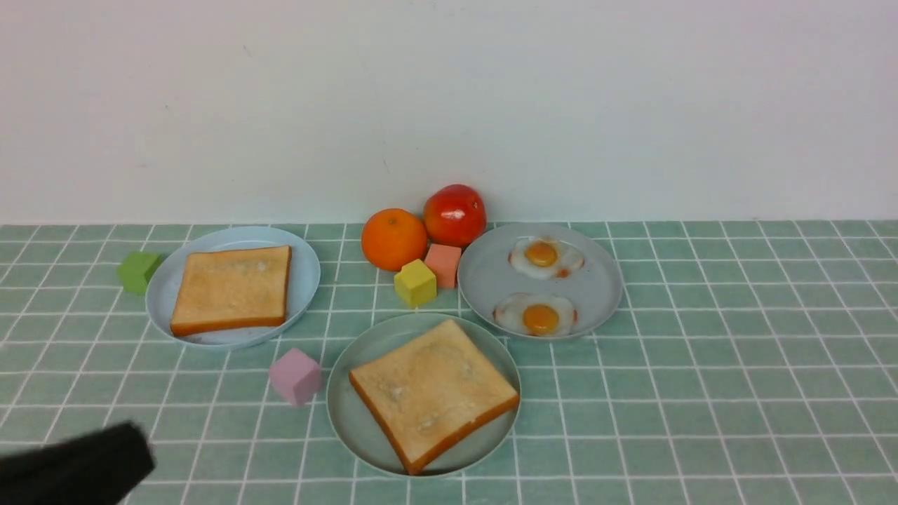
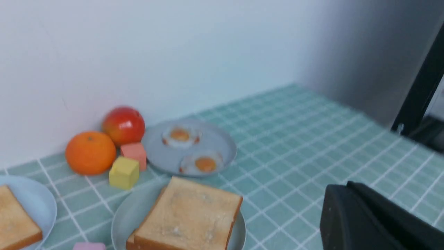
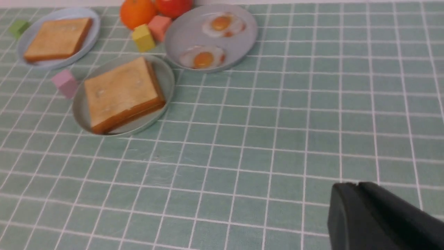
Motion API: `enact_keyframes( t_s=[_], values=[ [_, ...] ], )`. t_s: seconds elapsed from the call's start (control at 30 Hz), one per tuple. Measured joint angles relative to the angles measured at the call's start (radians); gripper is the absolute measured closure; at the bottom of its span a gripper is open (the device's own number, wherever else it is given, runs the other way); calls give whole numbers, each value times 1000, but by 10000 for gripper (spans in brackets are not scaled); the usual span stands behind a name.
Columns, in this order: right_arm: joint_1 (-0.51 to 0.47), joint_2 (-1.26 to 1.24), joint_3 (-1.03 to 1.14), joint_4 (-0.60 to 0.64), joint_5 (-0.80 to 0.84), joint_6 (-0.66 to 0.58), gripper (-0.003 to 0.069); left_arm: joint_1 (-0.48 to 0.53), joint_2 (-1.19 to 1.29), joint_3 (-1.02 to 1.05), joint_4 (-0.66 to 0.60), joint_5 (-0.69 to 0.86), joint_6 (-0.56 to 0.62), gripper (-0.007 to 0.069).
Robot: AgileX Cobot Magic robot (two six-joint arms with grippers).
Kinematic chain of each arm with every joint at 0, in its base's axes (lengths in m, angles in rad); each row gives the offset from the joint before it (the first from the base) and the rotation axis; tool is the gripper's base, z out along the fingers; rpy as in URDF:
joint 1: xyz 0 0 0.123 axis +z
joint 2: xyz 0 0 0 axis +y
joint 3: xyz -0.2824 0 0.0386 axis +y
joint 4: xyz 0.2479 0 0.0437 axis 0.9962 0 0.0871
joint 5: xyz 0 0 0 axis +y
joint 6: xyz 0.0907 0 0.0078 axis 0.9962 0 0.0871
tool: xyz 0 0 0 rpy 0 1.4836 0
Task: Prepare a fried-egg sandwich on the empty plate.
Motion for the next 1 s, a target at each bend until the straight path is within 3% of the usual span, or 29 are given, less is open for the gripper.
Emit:
enact_keyframes(
  t_s=[0.2,0.47,0.57,0.9,1.0],
  values=[
    [0,-74,175,-80,-176,124,616,0,-115,145,0,-113,0,638],
    [0,-75,418,-205,-572,313,605,0,-116,213,0,-85,0,638],
    [0,-75,503,-212,-677,327,601,0,-116,217,0,-50,0,638],
    [0,-74,693,-230,-713,332,595,0,-116,218,0,7,0,638],
    [-44,-104,725,-237,-719,327,647,0,-116,218,-1,9,0,638]
  ],
)
